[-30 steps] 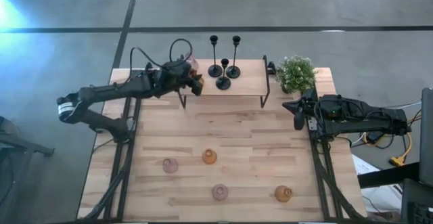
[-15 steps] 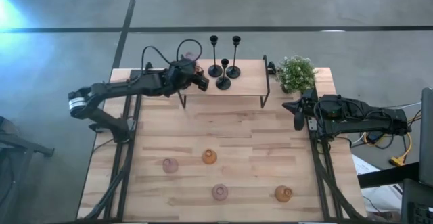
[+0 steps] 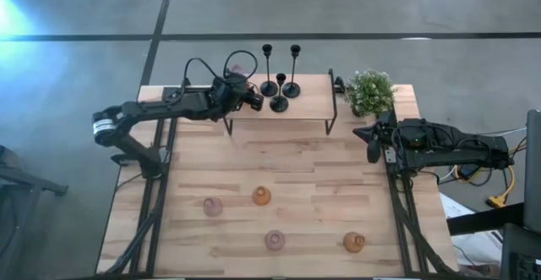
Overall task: Pick & Place candle stick holders
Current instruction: Put the top left orange glass candle holder on the shelf
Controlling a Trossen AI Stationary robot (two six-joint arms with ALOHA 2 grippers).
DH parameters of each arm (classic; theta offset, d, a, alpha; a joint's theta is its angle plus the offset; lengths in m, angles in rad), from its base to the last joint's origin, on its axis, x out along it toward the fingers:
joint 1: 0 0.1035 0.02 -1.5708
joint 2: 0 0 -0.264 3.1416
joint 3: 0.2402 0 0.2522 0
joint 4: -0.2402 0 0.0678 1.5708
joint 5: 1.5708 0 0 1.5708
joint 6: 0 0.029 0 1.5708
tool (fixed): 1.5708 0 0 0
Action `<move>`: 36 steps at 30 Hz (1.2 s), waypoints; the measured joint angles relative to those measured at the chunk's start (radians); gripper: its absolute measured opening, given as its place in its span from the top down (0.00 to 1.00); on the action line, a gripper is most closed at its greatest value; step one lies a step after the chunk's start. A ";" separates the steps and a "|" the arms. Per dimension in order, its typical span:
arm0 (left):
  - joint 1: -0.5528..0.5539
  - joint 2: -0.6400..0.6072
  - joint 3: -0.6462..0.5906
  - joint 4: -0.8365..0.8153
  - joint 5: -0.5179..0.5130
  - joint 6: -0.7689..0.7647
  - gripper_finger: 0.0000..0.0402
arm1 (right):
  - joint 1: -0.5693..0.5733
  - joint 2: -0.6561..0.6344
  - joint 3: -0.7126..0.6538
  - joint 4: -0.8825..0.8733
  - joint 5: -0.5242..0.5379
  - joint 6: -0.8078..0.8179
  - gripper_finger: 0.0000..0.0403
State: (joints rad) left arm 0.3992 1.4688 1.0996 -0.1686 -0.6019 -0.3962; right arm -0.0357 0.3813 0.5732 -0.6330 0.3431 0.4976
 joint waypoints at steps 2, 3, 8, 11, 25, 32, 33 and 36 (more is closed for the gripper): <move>0.000 0.005 0.000 0.007 -0.005 0.000 0.65 | 0.000 0.000 0.000 0.000 0.000 0.000 0.98; 0.000 0.007 -0.002 0.014 -0.007 0.000 0.65 | 0.000 0.000 0.000 0.000 0.000 0.000 0.98; 0.000 0.023 -0.003 0.030 -0.010 -0.001 0.65 | 0.000 -0.001 0.000 0.001 0.000 0.000 0.98; 0.000 0.026 -0.003 0.036 -0.010 0.002 0.65 | 0.000 -0.001 0.000 0.000 0.000 0.000 0.98; 0.001 0.026 -0.005 0.039 -0.033 0.012 0.65 | 0.000 -0.001 0.000 0.000 0.000 0.000 0.98; 0.003 0.027 -0.007 0.063 -0.033 0.031 0.65 | 0.000 -0.001 0.000 0.000 0.000 0.000 0.98; 0.004 0.027 -0.007 0.065 -0.033 0.030 0.65 | 0.000 -0.001 0.000 0.000 0.000 0.000 0.98; 0.005 0.027 -0.007 0.065 -0.046 0.030 0.64 | 0.000 -0.001 0.000 0.000 0.000 0.000 0.98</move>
State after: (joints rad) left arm 0.4042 1.4956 1.0924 -0.1037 -0.6479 -0.3658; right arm -0.0359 0.3801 0.5732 -0.6327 0.3428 0.4973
